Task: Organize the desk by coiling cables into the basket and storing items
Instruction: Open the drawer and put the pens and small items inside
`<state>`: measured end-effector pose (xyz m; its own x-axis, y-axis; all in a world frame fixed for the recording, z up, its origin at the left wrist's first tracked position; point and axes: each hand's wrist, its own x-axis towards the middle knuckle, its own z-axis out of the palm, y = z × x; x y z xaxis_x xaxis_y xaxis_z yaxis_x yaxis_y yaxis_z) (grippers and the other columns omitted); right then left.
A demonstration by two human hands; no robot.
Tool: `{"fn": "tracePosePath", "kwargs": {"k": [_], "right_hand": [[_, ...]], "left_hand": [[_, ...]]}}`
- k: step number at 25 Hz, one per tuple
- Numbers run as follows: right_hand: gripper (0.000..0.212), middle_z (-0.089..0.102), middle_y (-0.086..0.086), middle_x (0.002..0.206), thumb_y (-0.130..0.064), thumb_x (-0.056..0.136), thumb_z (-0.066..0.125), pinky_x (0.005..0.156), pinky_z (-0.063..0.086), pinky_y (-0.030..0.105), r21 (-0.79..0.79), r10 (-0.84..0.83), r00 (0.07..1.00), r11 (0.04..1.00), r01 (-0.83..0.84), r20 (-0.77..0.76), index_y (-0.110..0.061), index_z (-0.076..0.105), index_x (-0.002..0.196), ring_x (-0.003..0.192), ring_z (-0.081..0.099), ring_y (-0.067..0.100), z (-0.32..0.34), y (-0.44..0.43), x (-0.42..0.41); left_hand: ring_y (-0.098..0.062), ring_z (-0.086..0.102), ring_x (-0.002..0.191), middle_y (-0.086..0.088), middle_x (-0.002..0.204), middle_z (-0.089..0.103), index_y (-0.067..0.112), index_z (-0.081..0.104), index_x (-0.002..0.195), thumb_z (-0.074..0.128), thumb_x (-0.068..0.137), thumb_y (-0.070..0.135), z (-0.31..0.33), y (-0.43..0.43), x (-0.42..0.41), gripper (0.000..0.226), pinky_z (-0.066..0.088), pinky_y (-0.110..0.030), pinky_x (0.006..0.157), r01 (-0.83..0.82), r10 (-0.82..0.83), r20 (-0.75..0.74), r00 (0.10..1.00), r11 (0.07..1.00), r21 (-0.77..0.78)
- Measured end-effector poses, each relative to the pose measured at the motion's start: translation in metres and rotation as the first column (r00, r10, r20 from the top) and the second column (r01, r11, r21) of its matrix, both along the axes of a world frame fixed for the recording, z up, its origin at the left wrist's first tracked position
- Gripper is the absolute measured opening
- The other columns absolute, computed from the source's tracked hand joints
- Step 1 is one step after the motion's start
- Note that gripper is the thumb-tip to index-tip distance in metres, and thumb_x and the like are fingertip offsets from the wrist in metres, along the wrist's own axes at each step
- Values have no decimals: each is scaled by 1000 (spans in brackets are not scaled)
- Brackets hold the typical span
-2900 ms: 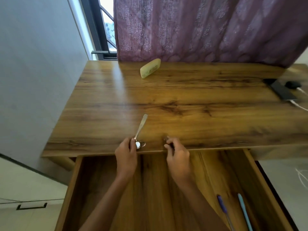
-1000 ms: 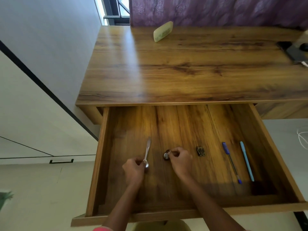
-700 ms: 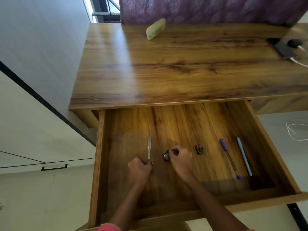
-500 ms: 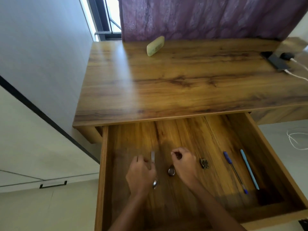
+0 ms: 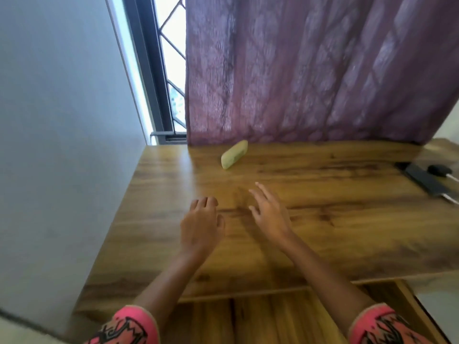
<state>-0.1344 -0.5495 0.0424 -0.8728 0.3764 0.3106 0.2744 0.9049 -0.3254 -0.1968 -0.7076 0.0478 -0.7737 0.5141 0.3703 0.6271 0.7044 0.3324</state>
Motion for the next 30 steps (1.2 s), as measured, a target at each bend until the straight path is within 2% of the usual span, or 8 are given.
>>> {"fn": "tracePosePath", "kwargs": {"k": [6,10,13,15,17,22,26,30], "right_hand": [[82,-3,8,158,-15,86,62,117,8,39,383,70,979,913,-140,192,-14,9,149,146,-2,24,8,110,-126],[98,-13,7,157,3,79,64,117,4,43,480,113,961,847,-226,254,-15,-4,148,145,-9,24,12,141,-178],[105,-15,5,157,2,77,66,118,3,46,522,152,944,802,-291,294,-17,-9,148,144,-12,24,10,154,-208],[100,-9,3,158,0,78,65,118,4,46,517,176,916,780,-353,360,-17,-4,148,145,-9,24,2,160,-215],[84,10,4,158,0,81,61,117,9,41,434,231,896,811,-393,379,-17,12,148,145,3,24,-8,163,-218],[51,48,10,135,1,84,57,110,29,38,360,303,934,863,-353,188,-12,45,131,128,41,28,-19,155,-234],[40,52,11,126,-1,87,51,103,33,36,376,294,933,857,-353,205,-11,50,126,120,46,29,-14,149,-236],[35,53,9,124,-4,90,51,96,38,33,409,259,937,849,-336,234,-11,53,123,119,45,25,-8,140,-218]], "left_hand": [[-20,51,107,-3,118,55,14,47,117,57,85,31,9,94,-116,37,48,-30,76,-82,82,-6,997,993,-84],[-25,49,113,-9,125,52,9,44,123,64,82,36,-1,149,-164,52,49,-34,87,-74,79,40,996,992,-106],[-27,50,117,-12,129,52,6,40,130,65,83,34,-10,181,-187,61,48,-37,90,-77,84,102,991,994,-71],[-27,54,113,-12,127,55,7,36,135,60,87,28,-17,194,-195,57,49,-38,87,-73,81,125,989,995,-74],[-27,59,106,-12,121,58,8,41,132,56,89,19,-25,199,-200,47,51,-37,83,-75,84,93,992,992,-100],[-27,64,94,-13,108,65,8,58,116,55,89,7,-42,197,-205,27,53,-35,78,-10,7,-27,1000,990,-139],[-32,65,88,-19,102,67,6,56,118,51,91,9,-37,192,-205,28,54,-41,74,7,-2,46,999,994,-105],[-33,63,95,-19,112,63,6,45,128,49,91,5,-36,180,-182,37,49,-36,74,21,-11,62,998,986,-166]]}}
